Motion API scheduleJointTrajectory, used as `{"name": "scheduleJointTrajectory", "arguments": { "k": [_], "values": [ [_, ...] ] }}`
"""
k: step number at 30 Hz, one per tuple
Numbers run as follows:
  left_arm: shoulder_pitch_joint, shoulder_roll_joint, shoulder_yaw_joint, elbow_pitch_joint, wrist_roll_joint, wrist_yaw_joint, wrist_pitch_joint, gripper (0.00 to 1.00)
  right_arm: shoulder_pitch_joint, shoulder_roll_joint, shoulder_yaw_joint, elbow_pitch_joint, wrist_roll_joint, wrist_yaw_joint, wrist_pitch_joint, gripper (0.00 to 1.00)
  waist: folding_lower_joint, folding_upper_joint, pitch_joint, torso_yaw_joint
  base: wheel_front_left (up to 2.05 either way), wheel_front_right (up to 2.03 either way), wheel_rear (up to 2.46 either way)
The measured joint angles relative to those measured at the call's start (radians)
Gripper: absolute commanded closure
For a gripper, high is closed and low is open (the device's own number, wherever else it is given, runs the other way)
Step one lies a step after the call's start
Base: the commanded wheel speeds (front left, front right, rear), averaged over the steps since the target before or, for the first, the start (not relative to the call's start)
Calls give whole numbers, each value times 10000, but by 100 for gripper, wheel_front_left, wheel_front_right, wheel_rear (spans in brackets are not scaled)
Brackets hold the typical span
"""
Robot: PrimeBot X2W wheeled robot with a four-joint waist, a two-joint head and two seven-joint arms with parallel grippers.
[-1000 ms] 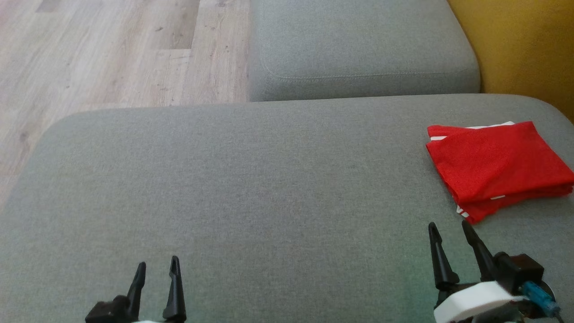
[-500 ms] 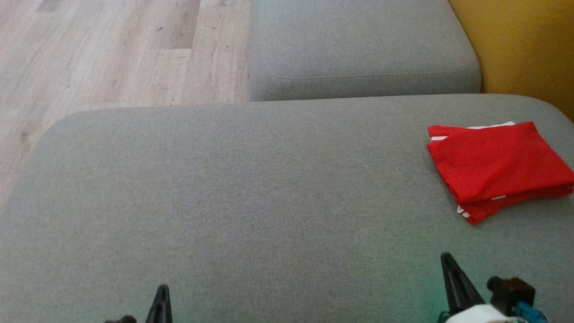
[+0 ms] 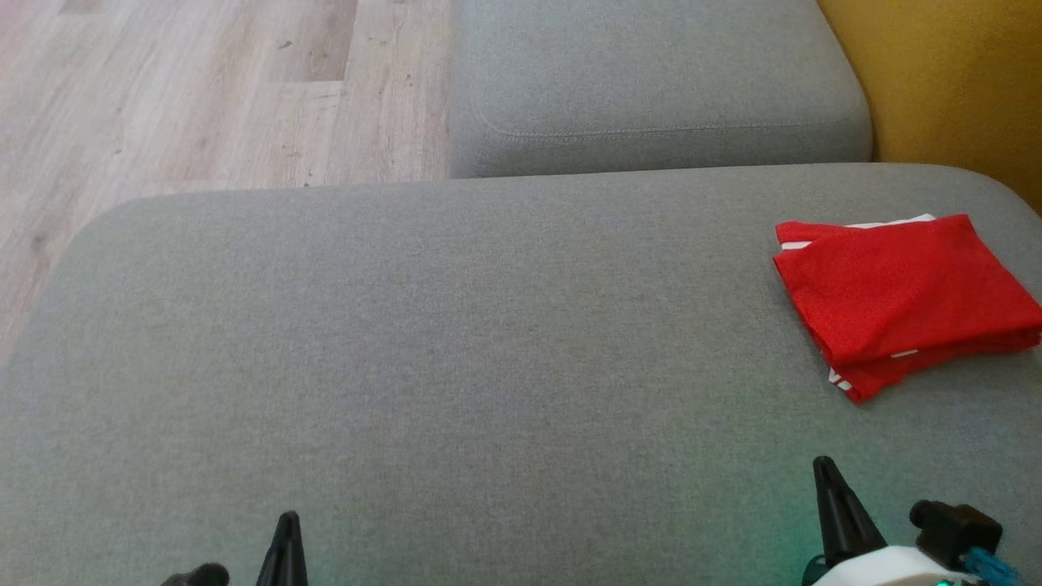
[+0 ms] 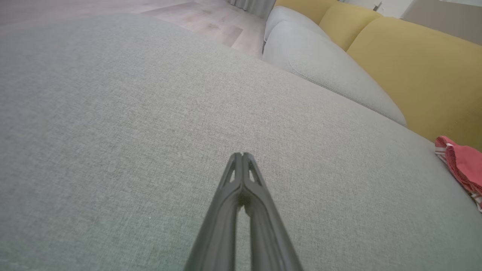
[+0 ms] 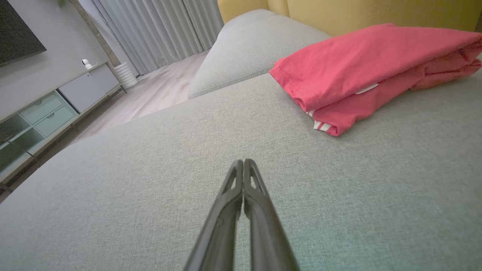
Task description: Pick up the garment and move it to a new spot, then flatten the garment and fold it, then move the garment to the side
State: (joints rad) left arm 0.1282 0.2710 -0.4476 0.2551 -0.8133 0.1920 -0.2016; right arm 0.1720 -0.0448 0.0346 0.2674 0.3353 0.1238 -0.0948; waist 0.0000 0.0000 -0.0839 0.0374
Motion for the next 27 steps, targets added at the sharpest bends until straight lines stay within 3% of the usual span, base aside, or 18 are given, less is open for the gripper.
{"name": "scheduleJointTrajectory", "arguments": {
  "k": [27],
  "values": [
    [-373,-554,1273,52,-2033,-790,775,100,-482,-2,-322,19,3273,0,437,100,0,0,220,-95,0,0,0]
  ]
}}
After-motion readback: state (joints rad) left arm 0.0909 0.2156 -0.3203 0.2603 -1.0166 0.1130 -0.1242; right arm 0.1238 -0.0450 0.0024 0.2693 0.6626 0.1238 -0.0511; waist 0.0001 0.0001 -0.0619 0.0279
